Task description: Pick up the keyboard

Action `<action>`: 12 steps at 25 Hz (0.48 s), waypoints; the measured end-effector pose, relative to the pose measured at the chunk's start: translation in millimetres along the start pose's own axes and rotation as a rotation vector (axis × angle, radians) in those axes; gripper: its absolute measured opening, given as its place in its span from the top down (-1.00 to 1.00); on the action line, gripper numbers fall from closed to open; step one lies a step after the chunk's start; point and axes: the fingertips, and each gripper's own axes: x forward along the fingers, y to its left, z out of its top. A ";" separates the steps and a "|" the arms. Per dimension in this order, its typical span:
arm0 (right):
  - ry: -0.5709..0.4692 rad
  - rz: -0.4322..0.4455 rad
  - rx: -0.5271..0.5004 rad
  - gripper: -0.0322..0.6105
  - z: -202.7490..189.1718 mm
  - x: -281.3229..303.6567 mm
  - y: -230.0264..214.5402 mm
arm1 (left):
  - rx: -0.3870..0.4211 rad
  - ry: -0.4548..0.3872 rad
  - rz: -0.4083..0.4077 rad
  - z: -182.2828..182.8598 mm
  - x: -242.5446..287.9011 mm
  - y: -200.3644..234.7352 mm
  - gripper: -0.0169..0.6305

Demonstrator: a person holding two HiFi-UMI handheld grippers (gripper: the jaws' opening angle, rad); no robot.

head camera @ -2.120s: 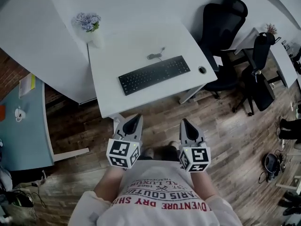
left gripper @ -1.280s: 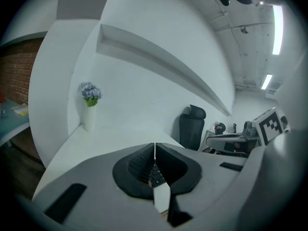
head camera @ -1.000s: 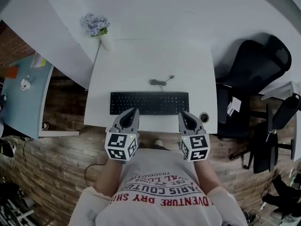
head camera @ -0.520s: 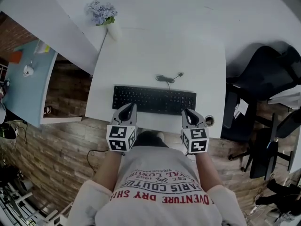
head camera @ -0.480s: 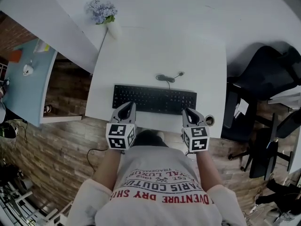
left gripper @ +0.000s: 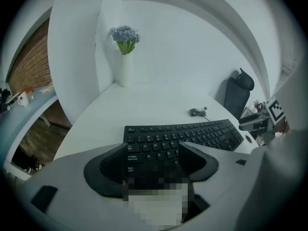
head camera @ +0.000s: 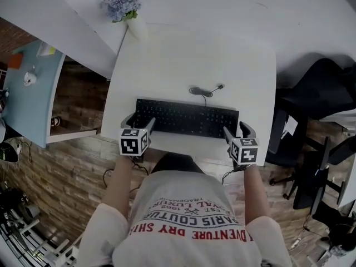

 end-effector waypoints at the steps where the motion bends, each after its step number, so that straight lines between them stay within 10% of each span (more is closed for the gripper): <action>1: 0.011 -0.001 0.016 0.01 -2.3 2.3 -4.0 | -0.002 0.011 0.012 -0.7 3.7 6.2 -0.05; 12: 0.100 0.048 0.114 0.00 -21.3 22.3 -17.3 | -0.155 0.113 -0.019 -12.2 27.2 33.9 -0.09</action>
